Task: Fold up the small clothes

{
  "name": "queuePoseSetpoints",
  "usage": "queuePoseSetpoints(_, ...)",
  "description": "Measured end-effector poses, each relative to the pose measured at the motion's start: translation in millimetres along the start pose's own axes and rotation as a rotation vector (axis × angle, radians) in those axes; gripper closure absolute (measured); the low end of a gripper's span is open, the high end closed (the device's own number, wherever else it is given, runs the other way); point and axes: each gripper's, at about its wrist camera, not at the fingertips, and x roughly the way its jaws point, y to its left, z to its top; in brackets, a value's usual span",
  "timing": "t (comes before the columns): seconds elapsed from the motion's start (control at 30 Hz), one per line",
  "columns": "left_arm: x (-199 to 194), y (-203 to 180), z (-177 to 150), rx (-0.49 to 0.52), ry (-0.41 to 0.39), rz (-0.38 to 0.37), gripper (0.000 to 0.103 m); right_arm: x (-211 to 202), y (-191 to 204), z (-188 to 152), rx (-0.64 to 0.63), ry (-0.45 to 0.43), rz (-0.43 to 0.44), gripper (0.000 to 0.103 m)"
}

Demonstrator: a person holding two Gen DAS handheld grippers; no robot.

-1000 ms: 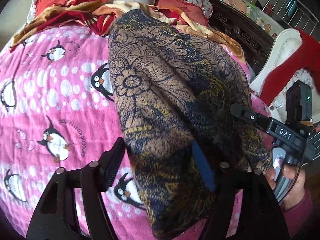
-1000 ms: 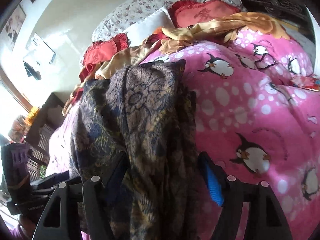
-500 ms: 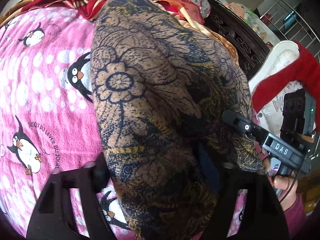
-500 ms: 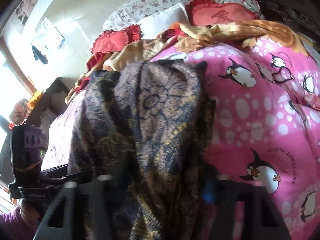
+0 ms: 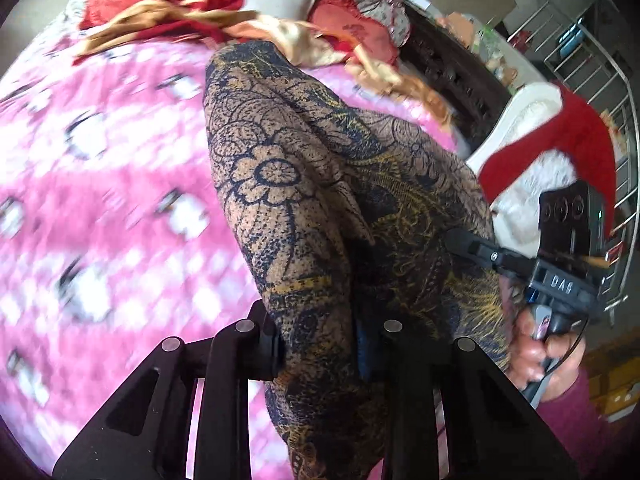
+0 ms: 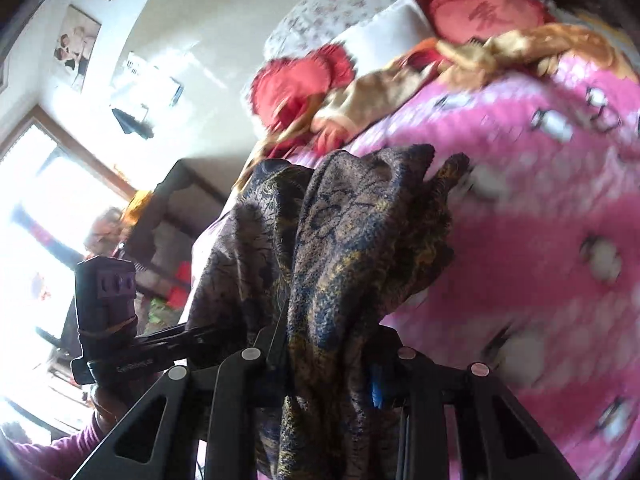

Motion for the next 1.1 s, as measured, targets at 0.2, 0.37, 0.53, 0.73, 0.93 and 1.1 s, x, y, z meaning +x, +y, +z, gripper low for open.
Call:
queuePoseSetpoints(0.2,10.2,36.8,-70.0,-0.023,0.104,0.175,0.063,45.0,16.9,-63.8,-0.029,0.165,-0.113,0.062)
queuePoseSetpoints(0.37,-18.1,39.0,-76.8,-0.096,0.001,0.144,0.059,21.1,15.3,-53.0,0.001,0.027,-0.204,0.053)
queuePoseSetpoints(0.53,-23.6,18.3,-86.0,-0.013,-0.056,0.239,0.059,41.0,44.9,-30.1,-0.130,-0.001,-0.296,0.053)
queuePoseSetpoints(0.73,-6.2,24.1,-98.5,0.029,-0.027,0.297,0.059,89.0,44.8,-33.1,-0.266,0.108,-0.413,0.059)
queuePoseSetpoints(0.93,-11.2,35.3,-98.6,-0.010,-0.017,0.261,0.057,79.3,31.8,-30.1,-0.295,0.087,-0.432,0.100)
queuePoseSetpoints(1.1,-11.8,26.2,-98.4,0.020,-0.028,0.284,0.057,72.1,29.2,-27.6,-0.331,0.064,-0.502,0.100)
